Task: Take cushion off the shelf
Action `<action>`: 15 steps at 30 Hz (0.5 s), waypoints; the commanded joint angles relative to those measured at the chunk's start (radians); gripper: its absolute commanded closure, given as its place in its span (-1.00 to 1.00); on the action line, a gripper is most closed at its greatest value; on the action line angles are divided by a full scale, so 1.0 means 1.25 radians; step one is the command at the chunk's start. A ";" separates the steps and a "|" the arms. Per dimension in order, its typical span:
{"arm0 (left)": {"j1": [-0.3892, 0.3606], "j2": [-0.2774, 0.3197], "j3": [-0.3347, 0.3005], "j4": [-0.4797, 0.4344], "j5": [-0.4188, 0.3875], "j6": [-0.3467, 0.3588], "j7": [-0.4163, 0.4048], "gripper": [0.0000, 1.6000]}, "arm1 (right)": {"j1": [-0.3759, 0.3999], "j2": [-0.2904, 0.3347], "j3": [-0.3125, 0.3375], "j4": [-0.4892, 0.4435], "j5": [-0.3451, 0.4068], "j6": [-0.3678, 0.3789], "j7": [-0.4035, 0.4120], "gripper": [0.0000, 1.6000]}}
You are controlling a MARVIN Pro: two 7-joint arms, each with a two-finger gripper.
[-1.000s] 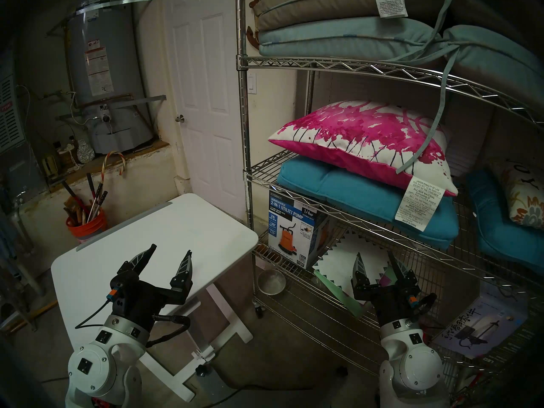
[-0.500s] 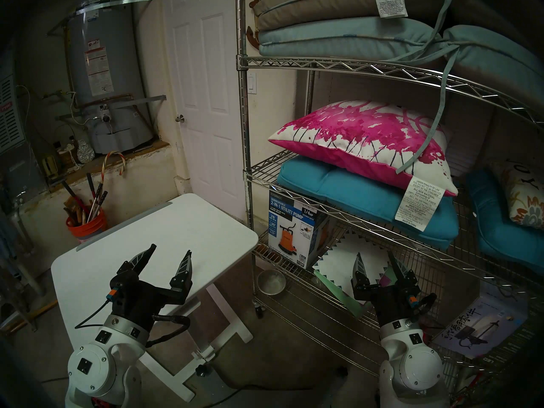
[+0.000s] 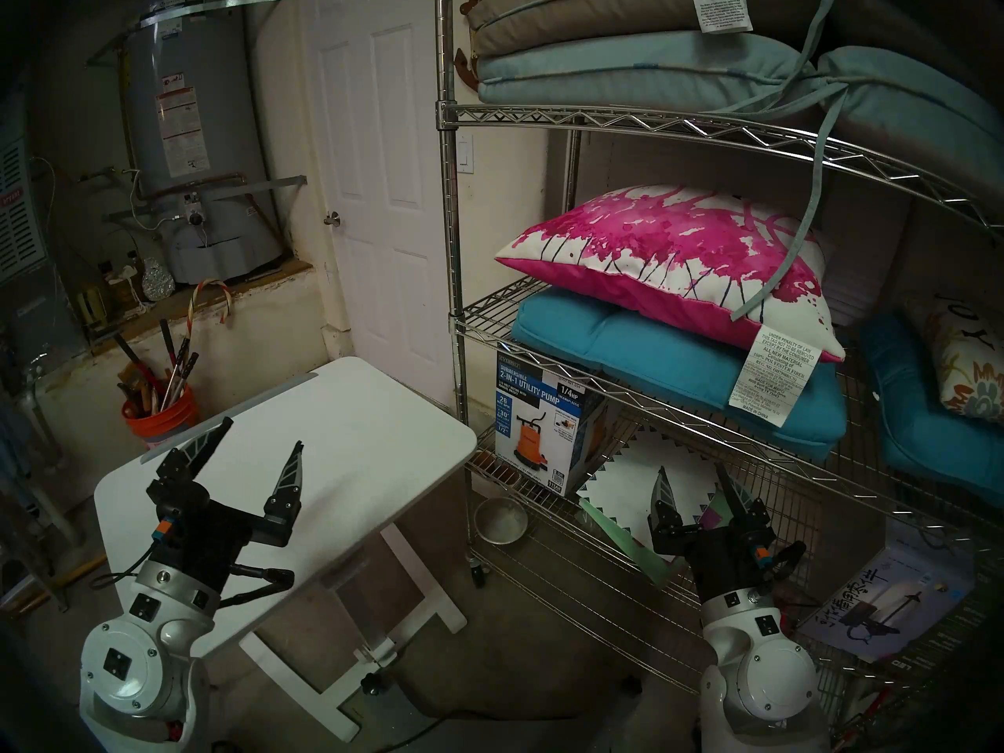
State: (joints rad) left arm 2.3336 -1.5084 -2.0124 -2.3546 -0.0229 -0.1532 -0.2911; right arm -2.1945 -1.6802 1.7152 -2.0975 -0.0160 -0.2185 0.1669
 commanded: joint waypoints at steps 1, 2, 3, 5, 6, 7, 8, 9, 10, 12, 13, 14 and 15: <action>-0.012 0.045 -0.032 -0.042 0.103 -0.054 0.007 -1.00 | 0.002 0.000 -0.001 -0.014 0.000 -0.003 0.000 -1.00; -0.017 0.047 -0.030 -0.045 0.112 -0.053 0.007 -1.00 | 0.002 0.000 -0.001 -0.015 0.000 -0.002 0.000 -1.00; -0.025 0.049 -0.028 -0.049 0.126 -0.058 0.011 -1.00 | 0.002 0.000 -0.001 -0.014 0.000 -0.003 0.000 -1.00; -0.040 0.059 -0.023 -0.055 0.151 -0.059 0.010 -1.00 | 0.002 0.000 -0.001 -0.014 0.000 -0.003 0.000 -1.00; -0.048 0.061 -0.018 -0.059 0.158 -0.055 0.011 -1.00 | 0.002 0.000 -0.001 -0.015 0.000 -0.002 0.000 -1.00; -0.059 0.070 -0.016 -0.061 0.183 -0.056 0.013 -1.00 | 0.002 0.000 -0.001 -0.014 0.000 -0.003 0.000 -1.00; -0.072 0.076 -0.010 -0.062 0.192 -0.051 0.011 -1.00 | 0.002 0.000 -0.001 -0.014 0.000 -0.003 0.000 -1.00; -0.084 0.079 -0.002 -0.063 0.200 -0.048 0.013 -1.00 | 0.002 0.000 -0.001 -0.014 0.000 -0.003 0.000 -1.00; -0.096 0.091 0.001 -0.063 0.221 -0.047 0.011 -1.00 | 0.002 0.000 -0.001 -0.014 0.000 -0.003 0.000 -1.00; -0.124 0.103 0.018 -0.063 0.242 -0.038 0.009 -1.00 | 0.003 0.000 -0.001 -0.014 0.000 -0.003 0.000 -1.00; -0.130 0.113 0.026 -0.065 0.251 -0.032 0.014 -1.00 | 0.003 0.000 -0.001 -0.014 0.000 -0.003 0.000 -1.00; -0.141 0.126 0.033 -0.065 0.267 -0.031 0.015 -1.00 | 0.003 0.000 -0.001 -0.014 0.000 -0.003 0.000 -1.00; -0.151 0.137 0.042 -0.066 0.281 -0.025 0.017 -1.00 | 0.003 0.000 -0.001 -0.014 0.000 -0.003 0.000 -1.00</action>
State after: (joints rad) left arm 2.2498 -1.4251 -2.0055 -2.4027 0.2458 -0.2045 -0.2797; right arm -2.1943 -1.6802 1.7152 -2.0968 -0.0159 -0.2185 0.1668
